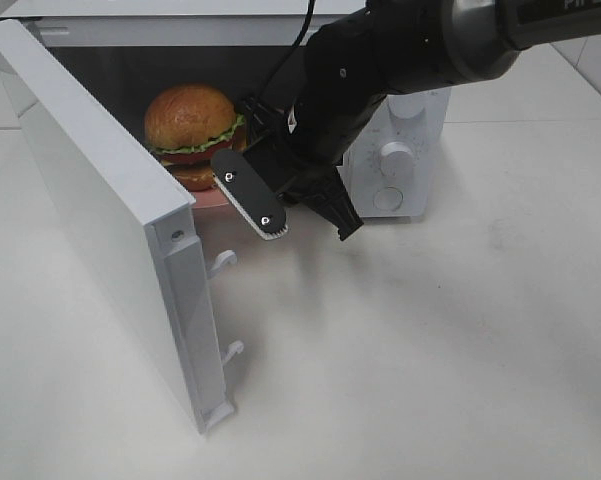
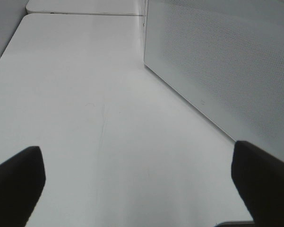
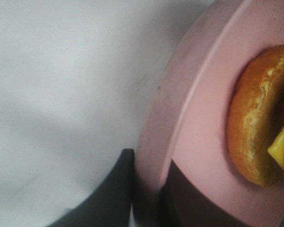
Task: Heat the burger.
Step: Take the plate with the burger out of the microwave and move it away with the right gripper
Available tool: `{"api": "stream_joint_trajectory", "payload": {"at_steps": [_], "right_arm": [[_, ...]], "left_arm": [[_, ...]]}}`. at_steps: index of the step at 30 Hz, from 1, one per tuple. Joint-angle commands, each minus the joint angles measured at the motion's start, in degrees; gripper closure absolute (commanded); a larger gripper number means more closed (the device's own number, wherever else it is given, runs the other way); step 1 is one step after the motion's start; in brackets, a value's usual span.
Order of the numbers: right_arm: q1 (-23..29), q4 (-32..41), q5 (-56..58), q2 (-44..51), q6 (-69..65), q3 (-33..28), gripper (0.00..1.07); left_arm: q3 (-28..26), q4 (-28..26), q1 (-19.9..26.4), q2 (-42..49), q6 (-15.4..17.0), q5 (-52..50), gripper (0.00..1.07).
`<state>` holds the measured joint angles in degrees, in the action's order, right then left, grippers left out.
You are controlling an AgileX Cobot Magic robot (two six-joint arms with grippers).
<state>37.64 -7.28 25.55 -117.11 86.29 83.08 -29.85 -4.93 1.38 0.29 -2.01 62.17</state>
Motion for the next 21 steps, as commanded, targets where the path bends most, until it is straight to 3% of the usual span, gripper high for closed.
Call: {"api": "stream_joint_trajectory", "payload": {"at_steps": [1,14,21], "right_arm": [[0.17,-1.89,-2.35,2.52,0.46,-1.72,1.07],[0.17,-2.92,-1.38,5.50,0.17,-2.35,1.07],[0.17,-3.09,-2.81,8.59,0.17,-7.51,1.07]], "left_arm": [[0.23,0.11,0.00,0.86,0.40,-0.74,0.07],[0.23,0.11,0.00,0.86,0.40,-0.74,0.07],[0.23,0.06,0.00,0.86,0.40,-0.74,0.07]]}}
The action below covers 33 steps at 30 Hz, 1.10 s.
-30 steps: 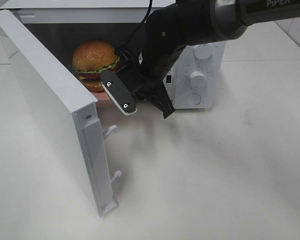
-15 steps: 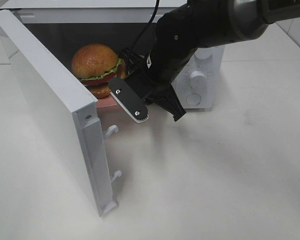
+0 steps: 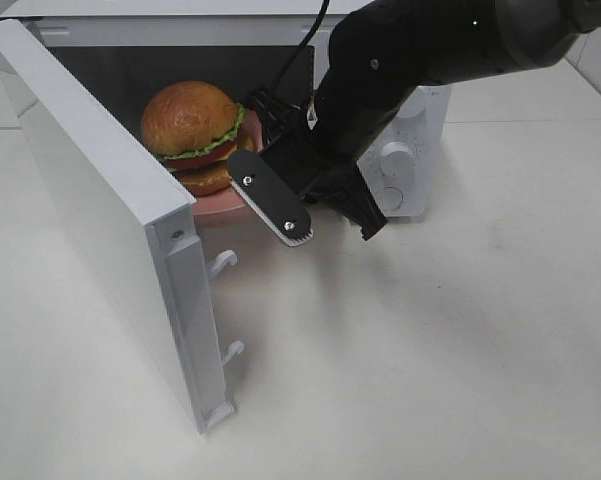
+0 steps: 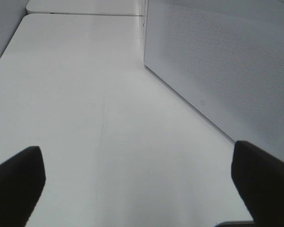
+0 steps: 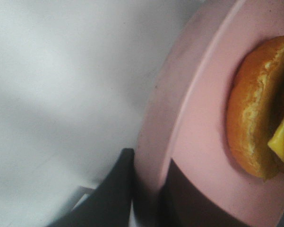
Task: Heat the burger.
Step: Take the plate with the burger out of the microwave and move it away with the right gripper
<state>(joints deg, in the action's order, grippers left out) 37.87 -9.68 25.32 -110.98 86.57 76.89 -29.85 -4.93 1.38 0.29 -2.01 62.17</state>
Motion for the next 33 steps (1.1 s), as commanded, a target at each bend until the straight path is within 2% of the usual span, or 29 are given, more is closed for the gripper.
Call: {"api": "stream_joint_trajectory", "payload": {"at_steps": [1,33], "right_arm": [[-0.06,-0.69,-2.58,2.46,-0.11,-1.32,1.07],[-0.06,0.80,-7.51,16.62,-0.46,-16.73,1.07]], "left_arm": [[0.23,0.06,0.00,0.86,0.40,-0.74,0.07],[0.23,0.06,0.00,0.86,0.40,-0.74,0.07]]}}
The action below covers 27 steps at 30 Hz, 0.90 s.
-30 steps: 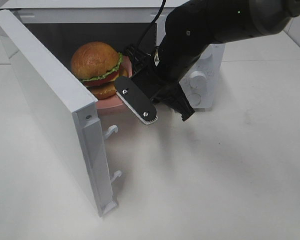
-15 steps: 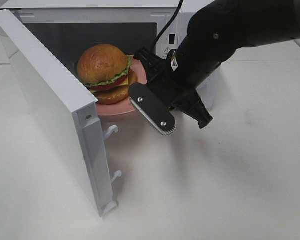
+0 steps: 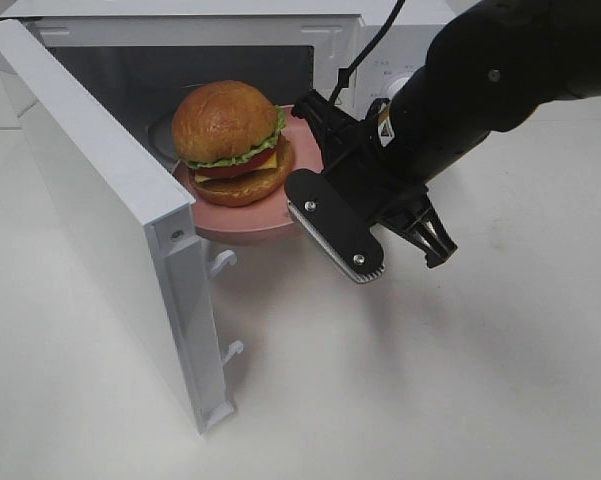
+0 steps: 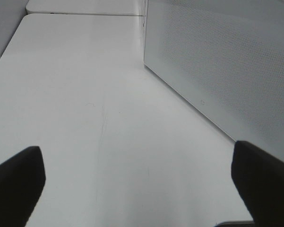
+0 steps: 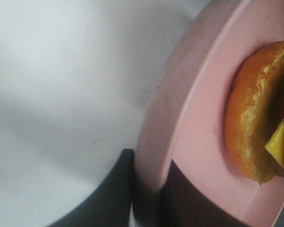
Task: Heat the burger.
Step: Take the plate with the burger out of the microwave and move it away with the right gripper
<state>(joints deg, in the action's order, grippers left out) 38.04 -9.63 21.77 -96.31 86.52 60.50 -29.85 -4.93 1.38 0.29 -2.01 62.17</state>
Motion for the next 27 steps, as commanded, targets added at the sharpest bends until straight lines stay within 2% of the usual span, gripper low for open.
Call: {"api": "stream_joint_trajectory", "payload": {"at_steps": [1,27], "right_arm": [[-0.23,0.86,-4.01,3.15,-0.46,-1.32,1.07],[-0.23,0.97,-4.13,18.05,-3.78,-13.01,1.07]], "left_arm": [[0.23,0.06,0.00,0.86,0.40,-0.74,0.07],[0.23,0.06,0.00,0.86,0.40,-0.74,0.07]]}}
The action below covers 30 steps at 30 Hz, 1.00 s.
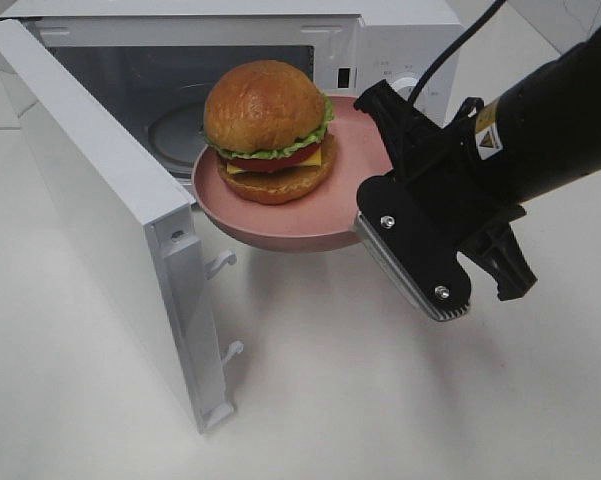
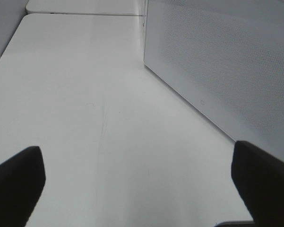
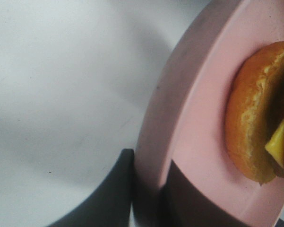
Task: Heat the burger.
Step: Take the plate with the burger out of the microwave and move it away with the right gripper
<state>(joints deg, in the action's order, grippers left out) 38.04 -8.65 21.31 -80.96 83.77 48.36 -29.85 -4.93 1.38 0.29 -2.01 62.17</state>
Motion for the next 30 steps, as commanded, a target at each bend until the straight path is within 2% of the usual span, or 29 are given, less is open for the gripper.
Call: {"api": "stream_joint_trajectory", "payload": {"at_steps": [1,30], "right_arm": [[-0.23,0.00,-3.61,4.18,-1.43,-2.01,1.07],[-0.23,-0.06,3.72,27.04,-6.82,-16.21,1.07]], "left_arm": [[0.23,0.06,0.00,0.86,0.40,-0.74,0.07],[0.23,0.06,0.00,0.86,0.40,-0.74,0.07]]}}
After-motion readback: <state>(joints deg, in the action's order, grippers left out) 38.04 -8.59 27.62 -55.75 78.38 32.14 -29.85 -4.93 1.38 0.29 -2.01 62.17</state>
